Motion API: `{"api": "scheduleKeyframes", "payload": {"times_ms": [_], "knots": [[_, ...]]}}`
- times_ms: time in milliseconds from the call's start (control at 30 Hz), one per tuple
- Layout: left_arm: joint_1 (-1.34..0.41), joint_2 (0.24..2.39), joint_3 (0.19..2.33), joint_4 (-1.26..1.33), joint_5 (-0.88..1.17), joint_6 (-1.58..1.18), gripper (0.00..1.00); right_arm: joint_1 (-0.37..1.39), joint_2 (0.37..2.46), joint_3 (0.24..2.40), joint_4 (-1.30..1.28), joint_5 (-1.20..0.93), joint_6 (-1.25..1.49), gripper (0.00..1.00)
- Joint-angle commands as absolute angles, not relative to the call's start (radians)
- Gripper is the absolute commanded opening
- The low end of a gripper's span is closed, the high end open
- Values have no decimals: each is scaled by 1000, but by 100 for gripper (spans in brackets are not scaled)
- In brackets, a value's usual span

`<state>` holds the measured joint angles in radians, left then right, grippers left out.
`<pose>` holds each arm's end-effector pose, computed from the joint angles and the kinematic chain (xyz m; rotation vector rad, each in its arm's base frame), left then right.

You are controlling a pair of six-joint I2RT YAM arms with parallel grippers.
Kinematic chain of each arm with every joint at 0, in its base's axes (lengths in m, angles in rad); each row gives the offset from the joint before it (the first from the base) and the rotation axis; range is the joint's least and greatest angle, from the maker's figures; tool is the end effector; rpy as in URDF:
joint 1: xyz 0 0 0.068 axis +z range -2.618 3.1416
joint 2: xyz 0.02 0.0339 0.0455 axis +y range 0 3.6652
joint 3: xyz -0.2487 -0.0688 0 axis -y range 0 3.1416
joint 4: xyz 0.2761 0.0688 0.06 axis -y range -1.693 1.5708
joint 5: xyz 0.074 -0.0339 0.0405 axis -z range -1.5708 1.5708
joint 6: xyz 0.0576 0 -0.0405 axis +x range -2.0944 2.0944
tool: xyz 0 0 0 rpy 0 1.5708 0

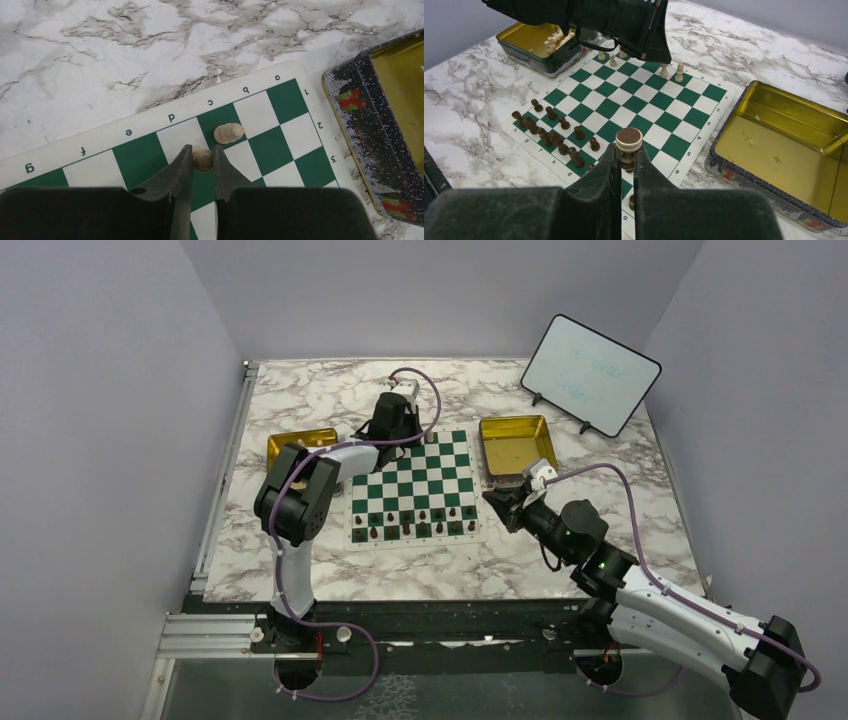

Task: Set up the chess pieces on the board
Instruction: Place the chess piece on the chessboard.

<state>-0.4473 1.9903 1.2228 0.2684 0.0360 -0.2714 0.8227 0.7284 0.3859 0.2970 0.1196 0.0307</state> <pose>0.4293 -0.2083 0.1291 0.2073 2.0943 -0.4749 0.1722 0.1754 0.2369 -0.5469 1.5516 0.5600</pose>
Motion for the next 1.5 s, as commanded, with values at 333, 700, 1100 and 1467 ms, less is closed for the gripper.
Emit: {"api": "scheduleKeyframes", "payload": {"times_ms": [333, 700, 1100, 1467], "knots": [[-456, 2014, 1252, 298, 15, -234, 13, 818, 721, 408, 296, 150, 10, 8], [-456, 2016, 1269, 296, 7, -203, 8, 817, 708, 406, 285, 151, 13, 8], [-456, 2016, 1278, 295, -16, -209, 8, 818, 702, 405, 283, 152, 11, 8], [-456, 2030, 1273, 295, -12, -207, 10, 817, 702, 405, 285, 152, 9, 8]]}}
